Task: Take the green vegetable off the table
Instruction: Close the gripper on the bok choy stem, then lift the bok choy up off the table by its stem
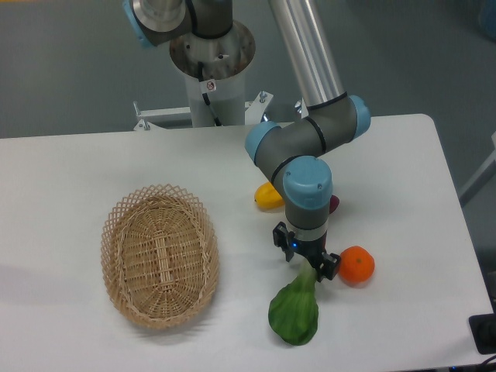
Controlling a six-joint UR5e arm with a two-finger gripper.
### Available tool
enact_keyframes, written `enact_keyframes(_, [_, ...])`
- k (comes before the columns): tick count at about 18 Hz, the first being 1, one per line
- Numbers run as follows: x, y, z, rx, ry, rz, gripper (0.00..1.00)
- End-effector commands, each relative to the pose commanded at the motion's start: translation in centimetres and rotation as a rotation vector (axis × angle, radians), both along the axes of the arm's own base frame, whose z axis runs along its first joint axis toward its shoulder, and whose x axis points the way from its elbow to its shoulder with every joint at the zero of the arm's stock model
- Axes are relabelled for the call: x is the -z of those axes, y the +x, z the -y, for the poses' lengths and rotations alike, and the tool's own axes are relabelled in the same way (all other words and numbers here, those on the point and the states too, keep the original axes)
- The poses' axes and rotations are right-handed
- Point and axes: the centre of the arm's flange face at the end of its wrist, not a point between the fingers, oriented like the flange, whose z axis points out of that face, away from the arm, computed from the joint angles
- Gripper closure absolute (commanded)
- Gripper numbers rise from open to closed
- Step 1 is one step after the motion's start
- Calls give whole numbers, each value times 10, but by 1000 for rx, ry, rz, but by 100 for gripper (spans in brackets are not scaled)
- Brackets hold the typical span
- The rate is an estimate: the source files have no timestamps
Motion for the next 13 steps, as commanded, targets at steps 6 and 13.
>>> enact_keyframes(6, [-29,-5,1,11,29,-37,66])
enact_keyframes(13, [-107,-10,17,-5,115,-82,66])
